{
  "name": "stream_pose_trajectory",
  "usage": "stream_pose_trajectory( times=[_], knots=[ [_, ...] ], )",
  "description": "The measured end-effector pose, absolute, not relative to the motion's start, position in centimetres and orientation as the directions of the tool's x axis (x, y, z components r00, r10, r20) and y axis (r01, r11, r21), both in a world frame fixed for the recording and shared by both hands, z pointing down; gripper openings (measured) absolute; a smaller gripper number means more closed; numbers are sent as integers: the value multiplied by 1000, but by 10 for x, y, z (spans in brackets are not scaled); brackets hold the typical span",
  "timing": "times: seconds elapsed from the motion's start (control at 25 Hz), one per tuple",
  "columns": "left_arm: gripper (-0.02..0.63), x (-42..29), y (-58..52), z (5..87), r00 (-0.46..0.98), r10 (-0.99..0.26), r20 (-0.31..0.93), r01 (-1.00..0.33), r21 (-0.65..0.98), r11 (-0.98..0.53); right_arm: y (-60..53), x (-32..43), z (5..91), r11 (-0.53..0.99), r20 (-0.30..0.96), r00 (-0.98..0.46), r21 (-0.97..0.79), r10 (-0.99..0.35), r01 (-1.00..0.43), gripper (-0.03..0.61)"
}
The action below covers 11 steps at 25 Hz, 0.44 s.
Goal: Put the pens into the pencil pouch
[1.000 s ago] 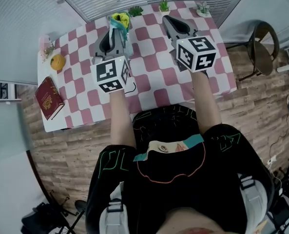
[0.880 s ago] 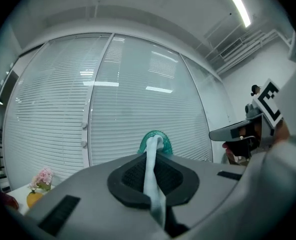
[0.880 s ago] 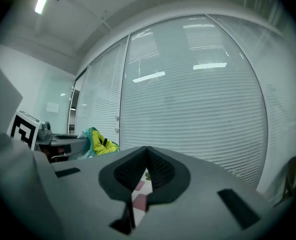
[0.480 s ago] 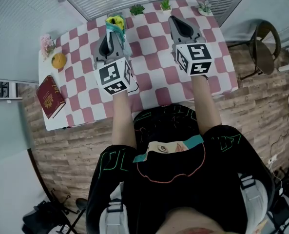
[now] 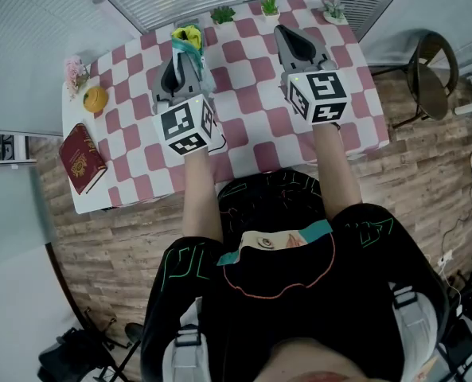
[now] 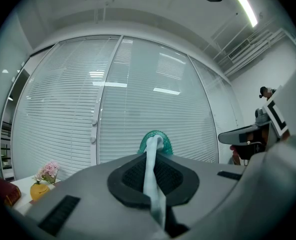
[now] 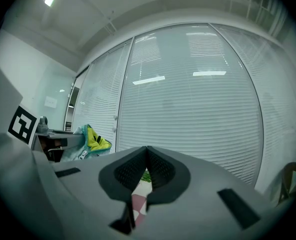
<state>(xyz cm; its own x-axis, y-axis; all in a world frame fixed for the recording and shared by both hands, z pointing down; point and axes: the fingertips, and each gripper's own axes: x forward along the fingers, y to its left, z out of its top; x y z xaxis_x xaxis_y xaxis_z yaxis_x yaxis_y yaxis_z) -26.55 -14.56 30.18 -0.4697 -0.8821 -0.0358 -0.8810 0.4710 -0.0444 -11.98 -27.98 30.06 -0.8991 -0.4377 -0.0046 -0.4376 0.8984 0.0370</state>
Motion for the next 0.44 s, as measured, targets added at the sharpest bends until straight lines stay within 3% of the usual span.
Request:
stream_pose_trajectory(
  times=[0.44],
  knots=[
    [0, -267, -148, 305, -469, -882, -38, -882, -35, 471, -281, -119, 300, 901, -13, -902, 43, -432, -433, 3]
  ],
)
